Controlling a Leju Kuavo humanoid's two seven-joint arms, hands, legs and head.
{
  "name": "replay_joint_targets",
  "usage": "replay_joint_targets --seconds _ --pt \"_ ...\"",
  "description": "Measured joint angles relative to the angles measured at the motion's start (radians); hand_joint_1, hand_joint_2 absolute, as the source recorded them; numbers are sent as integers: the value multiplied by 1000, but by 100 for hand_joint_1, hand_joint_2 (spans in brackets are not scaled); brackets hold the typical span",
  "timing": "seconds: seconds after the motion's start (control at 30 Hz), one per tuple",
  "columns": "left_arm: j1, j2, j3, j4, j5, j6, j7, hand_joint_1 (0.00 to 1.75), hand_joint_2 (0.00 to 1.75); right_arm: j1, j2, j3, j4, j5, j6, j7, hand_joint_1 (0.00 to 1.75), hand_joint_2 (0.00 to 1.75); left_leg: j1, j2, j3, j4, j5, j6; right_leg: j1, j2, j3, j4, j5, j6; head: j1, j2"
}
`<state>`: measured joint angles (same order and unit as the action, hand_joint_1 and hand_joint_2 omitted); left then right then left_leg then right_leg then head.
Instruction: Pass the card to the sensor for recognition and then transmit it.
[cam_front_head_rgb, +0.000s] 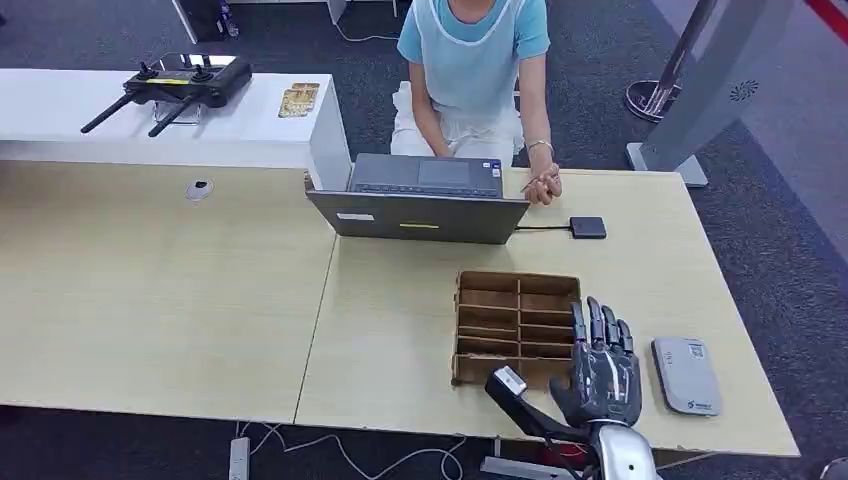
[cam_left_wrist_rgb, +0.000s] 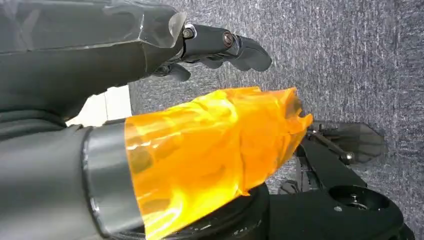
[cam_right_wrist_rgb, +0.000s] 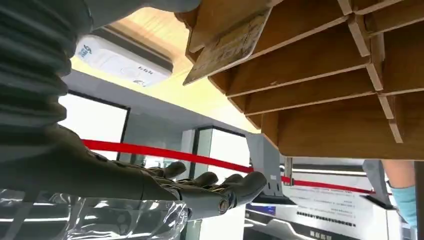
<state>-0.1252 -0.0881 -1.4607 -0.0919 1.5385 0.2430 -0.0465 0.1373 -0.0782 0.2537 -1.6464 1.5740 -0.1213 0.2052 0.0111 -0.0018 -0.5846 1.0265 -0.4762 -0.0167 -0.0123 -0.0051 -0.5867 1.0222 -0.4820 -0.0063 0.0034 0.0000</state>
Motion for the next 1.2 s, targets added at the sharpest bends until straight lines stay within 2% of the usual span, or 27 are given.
replay_joint_targets --seconds 0.07,0.1,0.17,0.2,0.23,0.37,0.4,0.43,0.47,0.53,0.6,0.73,1.0,1.2 --pt "0 -1 3 0 0 1 0 0 0 0 5 0 1 0 3 -7 12 175 0 0 0 0 0 0 0 0 0 0 0 0 0 0" --pt "0 -1 4 0 0 1 0 0 0 0 6 0 1 0 5 -8 24 175 0 0 0 0 0 0 0 0 0 0 0 0 0 0" --pt "0 -2 7 0 0 2 0 0 0 0 10 0 4 0 6 -14 30 175 0 0 0 0 0 0 0 0 0 0 0 0 0 0" --pt "0 -3 8 0 0 2 0 0 0 0 13 -1 5 0 7 -16 51 175 0 0 0 0 0 0 0 0 0 0 0 0 0 0" --pt "0 -3 8 0 0 2 0 0 0 0 14 -1 6 0 8 -17 56 175 0 0 0 0 0 0 0 0 0 0 0 0 0 0" --pt "0 -5 12 0 0 3 0 0 0 -1 20 -3 12 0 10 -18 65 175 0 0 0 0 0 0 0 0 0 0 0 0 0 0" --pt "0 -5 14 0 0 4 0 0 0 -1 21 -4 14 0 12 -19 72 175 0 0 0 0 0 0 0 0 0 0 0 0 0 0" --pt "0 -6 16 0 0 4 0 0 0 -1 23 -5 14 0 14 -21 87 175 0 0 0 0 0 0 0 0 0 0 0 0 0 0" --pt "0 -7 17 0 0 5 0 0 0 -1 23 -7 16 0 15 -24 87 175 0 0 0 0 0 0 0 0 0 0 0 0 0 0" --pt "0 -7 19 0 0 6 0 0 0 -2 27 -11 21 0 17 -27 110 175 0 0 0 0 0 0 0 0 0 0 0 0 0 0" --pt "0 -7 23 0 0 6 0 0 0 -2 31 -16 25 0 17 -32 112 175 0 0 0 0 0 0 0 0 0 0 0 0 0 0" --pt "0 -8 25 0 0 8 0 0 0 -3 37 -25 31 0 18 -38 133 175 0 0 0 0 0 0 0 0 0 0 0 0 0 0" --pt "0 -8 32 0 0 8 0 0 0 -4 37 -33 34 0 29 -42 145 175 0 0 0 0 0 0 0 0 0 0 0 0 0 0" --pt "0 -8 34 0 0 8 0 0 0 -8 37 -34 34 0 31 -44 145 175 0 0 0 0 0 0 0 0 0 0 0 0 0 0"
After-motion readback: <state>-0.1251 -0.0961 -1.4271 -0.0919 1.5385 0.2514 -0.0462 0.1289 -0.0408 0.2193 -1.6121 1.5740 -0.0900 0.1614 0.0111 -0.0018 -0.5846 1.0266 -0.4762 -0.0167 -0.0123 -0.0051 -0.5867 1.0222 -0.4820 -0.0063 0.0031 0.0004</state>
